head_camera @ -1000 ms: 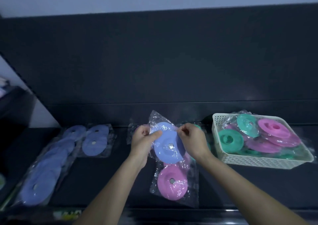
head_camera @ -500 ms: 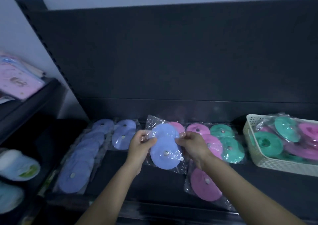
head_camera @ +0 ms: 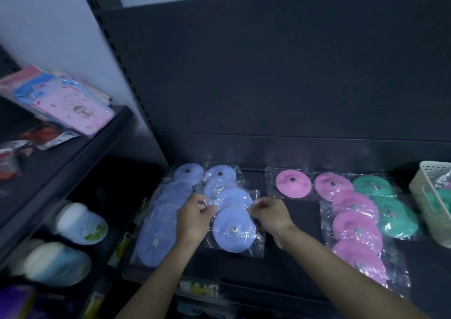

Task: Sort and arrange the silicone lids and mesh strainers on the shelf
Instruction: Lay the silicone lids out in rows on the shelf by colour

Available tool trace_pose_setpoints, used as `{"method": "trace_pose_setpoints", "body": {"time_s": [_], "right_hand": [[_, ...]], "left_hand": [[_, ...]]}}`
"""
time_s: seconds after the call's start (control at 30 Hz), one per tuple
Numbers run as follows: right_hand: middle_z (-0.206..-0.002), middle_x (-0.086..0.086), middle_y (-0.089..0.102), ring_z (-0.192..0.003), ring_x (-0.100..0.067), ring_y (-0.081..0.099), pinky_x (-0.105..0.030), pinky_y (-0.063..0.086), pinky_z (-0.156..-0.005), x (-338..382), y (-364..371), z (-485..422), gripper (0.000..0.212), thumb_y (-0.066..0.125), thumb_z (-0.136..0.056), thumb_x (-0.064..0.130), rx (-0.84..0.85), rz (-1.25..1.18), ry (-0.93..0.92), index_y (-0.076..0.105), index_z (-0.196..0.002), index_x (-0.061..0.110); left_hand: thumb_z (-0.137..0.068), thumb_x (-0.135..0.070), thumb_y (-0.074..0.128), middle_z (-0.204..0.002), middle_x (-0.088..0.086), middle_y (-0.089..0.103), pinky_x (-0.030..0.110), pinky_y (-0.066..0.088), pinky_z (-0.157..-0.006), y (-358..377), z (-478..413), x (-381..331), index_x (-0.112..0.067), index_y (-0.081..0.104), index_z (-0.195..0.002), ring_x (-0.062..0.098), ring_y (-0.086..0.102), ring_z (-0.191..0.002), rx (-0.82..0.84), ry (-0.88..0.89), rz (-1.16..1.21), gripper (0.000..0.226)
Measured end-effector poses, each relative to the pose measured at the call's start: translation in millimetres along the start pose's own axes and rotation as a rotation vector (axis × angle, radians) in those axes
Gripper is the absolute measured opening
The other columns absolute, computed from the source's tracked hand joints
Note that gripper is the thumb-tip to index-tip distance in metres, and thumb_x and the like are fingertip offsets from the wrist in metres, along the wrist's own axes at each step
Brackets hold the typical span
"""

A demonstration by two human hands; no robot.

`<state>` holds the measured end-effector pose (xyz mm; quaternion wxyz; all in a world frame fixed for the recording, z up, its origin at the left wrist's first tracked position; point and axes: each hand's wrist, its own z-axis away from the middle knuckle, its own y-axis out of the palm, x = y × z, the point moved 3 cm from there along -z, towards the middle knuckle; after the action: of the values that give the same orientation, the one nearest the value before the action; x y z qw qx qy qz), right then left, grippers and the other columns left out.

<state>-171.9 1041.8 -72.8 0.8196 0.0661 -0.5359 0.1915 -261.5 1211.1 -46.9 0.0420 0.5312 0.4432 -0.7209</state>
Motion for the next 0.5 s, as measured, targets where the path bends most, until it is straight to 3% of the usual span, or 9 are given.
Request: {"method": "trace_pose_setpoints", "body": {"time_s": [0.1, 0.27, 0.37, 0.5], "right_hand": [[-0.059, -0.008, 0.058, -0.059, -0.021, 0.052, -0.036, 0.045, -0.060, 1.5, 13.2, -9.7, 0.020, 0.067, -0.075, -0.001, -0.008, 0.060, -0.007, 0.060, -0.060, 0.011], [-0.061, -0.008, 0.059, -0.058, -0.022, 0.056, -0.042, 0.052, -0.059, 0.3, 17.7, -24.8, 0.012, 0.070, -0.066, -0.001, -0.042, 0.191, -0.014, 0.061, -0.064, 0.008], [-0.062, -0.004, 0.059, -0.056, -0.017, 0.052, -0.030, 0.045, -0.053, 2.3, 17.2, -28.4, 0.008, 0.069, -0.066, 0.001, -0.041, 0.339, -0.051, 0.064, -0.072, 0.003], [-0.055, 0.001, 0.047, -0.052, -0.013, 0.039, -0.022, 0.033, -0.045, 7.9, 23.5, -31.8, 0.014, 0.067, -0.068, 0.004, -0.002, 0.511, -0.143, 0.055, -0.061, 0.003]], "left_hand": [[-0.082, -0.015, 0.069, -0.070, -0.006, 0.061, 0.016, 0.034, -0.054, -3.5, -11.6, 8.2, -0.016, 0.054, -0.085, 0.014, 0.058, -0.068, -0.014, 0.034, -0.080, 0.016], [-0.084, -0.012, 0.065, -0.079, 0.003, 0.068, 0.032, 0.049, -0.069, 2.5, -23.9, 18.7, -0.011, 0.054, -0.091, 0.021, 0.064, -0.078, 0.017, 0.056, -0.173, 0.013], [-0.085, -0.013, 0.058, -0.087, 0.006, 0.062, 0.038, 0.049, -0.072, 6.2, -27.1, 18.0, -0.012, 0.054, -0.092, 0.027, 0.060, -0.084, -0.016, 0.138, -0.330, 0.009], [-0.087, -0.036, 0.060, -0.123, 0.003, 0.053, 0.037, 0.045, -0.092, 14.4, -28.3, 16.7, -0.016, 0.055, -0.121, 0.023, 0.048, -0.116, 0.074, 0.291, -0.407, 0.040]]}}
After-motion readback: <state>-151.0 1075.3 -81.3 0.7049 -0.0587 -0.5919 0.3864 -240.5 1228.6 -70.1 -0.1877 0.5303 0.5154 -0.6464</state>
